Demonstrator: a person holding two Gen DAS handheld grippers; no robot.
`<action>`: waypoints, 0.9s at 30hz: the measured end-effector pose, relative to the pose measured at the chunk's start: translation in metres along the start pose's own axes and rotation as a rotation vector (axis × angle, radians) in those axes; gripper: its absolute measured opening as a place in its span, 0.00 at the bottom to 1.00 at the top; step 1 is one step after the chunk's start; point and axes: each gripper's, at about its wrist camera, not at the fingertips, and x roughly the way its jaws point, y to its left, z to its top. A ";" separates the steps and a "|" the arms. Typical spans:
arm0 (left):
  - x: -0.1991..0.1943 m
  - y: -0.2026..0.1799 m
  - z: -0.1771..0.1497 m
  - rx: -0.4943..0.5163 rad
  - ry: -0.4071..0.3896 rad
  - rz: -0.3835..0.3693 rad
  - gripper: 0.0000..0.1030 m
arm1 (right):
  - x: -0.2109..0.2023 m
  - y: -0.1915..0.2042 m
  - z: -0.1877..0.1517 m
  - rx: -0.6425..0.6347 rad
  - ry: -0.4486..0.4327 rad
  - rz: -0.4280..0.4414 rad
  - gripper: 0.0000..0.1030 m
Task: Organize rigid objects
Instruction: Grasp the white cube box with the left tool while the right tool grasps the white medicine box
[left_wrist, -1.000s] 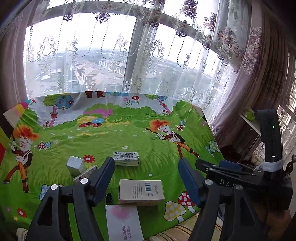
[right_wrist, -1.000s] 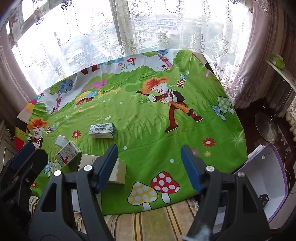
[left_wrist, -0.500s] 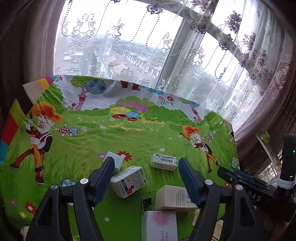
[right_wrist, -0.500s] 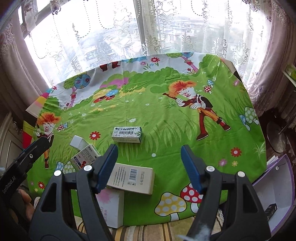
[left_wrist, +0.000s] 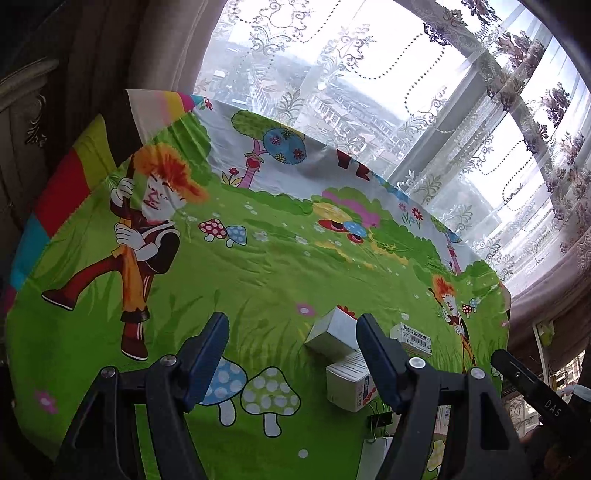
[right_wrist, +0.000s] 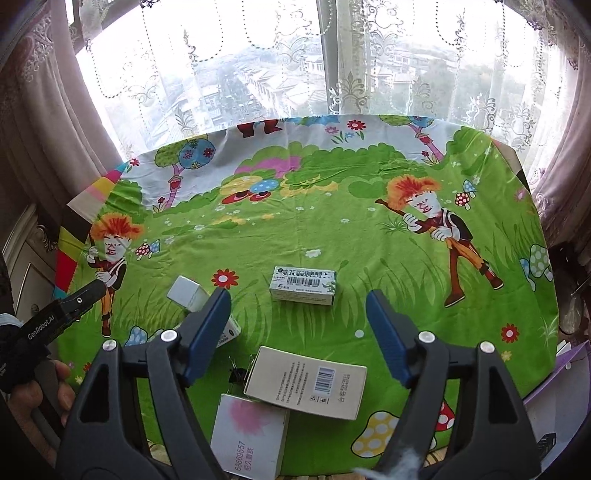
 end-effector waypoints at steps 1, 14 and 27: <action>0.001 0.005 0.001 -0.020 0.001 -0.001 0.70 | 0.005 0.006 0.000 -0.015 0.010 0.003 0.77; 0.014 0.011 -0.003 -0.053 0.039 -0.046 0.70 | 0.066 0.092 -0.044 -0.490 0.193 0.089 0.93; 0.025 0.009 -0.008 -0.035 0.070 -0.032 0.70 | 0.105 0.103 -0.044 -0.513 0.251 0.091 0.93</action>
